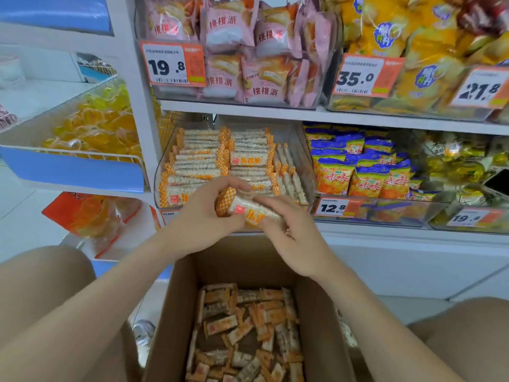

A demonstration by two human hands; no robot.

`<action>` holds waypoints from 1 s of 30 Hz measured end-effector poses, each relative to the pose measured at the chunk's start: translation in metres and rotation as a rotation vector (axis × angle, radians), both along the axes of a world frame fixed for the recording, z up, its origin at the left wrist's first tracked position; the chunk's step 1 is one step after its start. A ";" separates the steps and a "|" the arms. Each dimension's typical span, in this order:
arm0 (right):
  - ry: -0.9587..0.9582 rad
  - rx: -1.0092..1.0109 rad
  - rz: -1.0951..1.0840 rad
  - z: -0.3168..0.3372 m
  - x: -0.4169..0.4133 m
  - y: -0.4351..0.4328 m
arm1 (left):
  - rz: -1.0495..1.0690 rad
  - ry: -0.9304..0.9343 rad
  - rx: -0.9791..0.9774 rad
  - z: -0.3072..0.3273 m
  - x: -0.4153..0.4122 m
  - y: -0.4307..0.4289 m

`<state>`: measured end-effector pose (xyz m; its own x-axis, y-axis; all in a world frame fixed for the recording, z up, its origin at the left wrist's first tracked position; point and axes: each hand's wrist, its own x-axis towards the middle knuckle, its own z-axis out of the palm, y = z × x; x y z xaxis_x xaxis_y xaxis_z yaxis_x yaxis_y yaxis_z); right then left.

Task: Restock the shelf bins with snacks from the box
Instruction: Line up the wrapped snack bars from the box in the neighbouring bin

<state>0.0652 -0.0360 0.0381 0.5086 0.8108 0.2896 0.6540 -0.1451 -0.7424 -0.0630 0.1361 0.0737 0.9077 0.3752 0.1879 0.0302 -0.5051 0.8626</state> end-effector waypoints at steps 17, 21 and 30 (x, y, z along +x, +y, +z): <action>-0.426 -0.409 -0.143 0.025 0.118 0.105 | 0.315 0.448 0.819 -0.020 0.049 0.057; -0.432 -0.347 -0.261 0.003 0.116 0.127 | 0.309 0.488 0.926 -0.024 0.053 0.057; -0.440 -0.425 -0.240 -0.009 0.103 0.137 | 0.287 0.500 0.915 -0.025 0.051 0.058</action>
